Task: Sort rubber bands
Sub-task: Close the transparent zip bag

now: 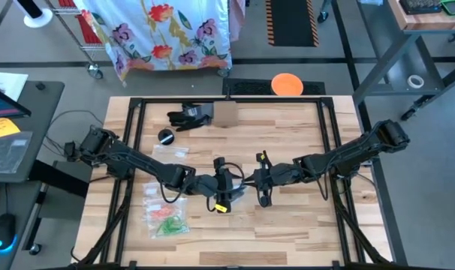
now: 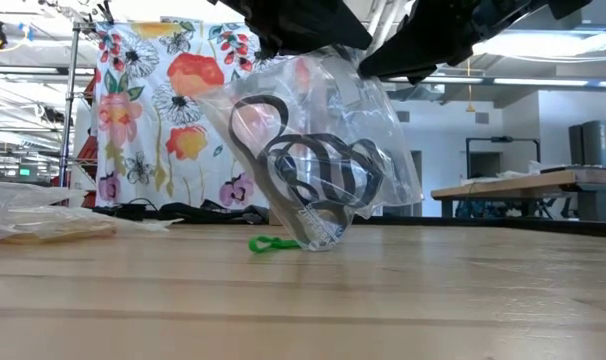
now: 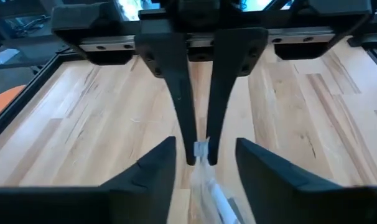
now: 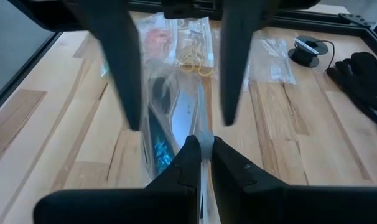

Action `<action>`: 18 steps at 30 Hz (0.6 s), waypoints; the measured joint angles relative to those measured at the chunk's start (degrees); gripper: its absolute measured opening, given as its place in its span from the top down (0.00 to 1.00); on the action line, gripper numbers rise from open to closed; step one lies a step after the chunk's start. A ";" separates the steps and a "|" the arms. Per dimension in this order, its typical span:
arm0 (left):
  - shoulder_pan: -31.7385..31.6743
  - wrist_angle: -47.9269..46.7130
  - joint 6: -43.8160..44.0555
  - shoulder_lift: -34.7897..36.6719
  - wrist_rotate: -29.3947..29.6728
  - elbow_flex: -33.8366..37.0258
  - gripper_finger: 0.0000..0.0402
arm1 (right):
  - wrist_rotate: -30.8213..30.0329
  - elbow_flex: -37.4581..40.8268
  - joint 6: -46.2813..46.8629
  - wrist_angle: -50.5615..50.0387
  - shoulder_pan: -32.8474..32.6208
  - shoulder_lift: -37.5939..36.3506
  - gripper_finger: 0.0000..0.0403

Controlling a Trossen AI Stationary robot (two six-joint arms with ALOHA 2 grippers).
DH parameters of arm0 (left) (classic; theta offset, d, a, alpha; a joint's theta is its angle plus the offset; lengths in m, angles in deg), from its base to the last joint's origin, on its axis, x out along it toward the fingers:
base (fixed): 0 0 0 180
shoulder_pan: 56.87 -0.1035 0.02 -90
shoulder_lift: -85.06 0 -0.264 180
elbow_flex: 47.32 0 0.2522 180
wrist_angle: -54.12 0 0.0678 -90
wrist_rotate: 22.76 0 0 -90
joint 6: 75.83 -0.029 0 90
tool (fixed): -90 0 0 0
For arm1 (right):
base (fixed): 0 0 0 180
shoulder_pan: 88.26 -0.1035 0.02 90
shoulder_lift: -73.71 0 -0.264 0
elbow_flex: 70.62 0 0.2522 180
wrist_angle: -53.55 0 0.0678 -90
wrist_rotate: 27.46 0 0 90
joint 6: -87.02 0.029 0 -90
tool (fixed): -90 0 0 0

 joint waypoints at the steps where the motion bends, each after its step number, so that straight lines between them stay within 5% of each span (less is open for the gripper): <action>1: 0.00 0.02 -0.02 0.00 0.04 0.00 0.61 | 0.00 0.00 0.00 0.00 0.00 0.00 0.96; 9: 0.01 -2.03 -0.68 0.00 0.35 0.00 0.97 | 0.23 0.00 -0.01 -0.04 -0.02 0.00 0.96; 18: 1.83 0.27 -4.42 0.61 4.85 0.11 1.00 | 0.21 -0.12 -0.02 0.63 -0.04 -0.15 0.96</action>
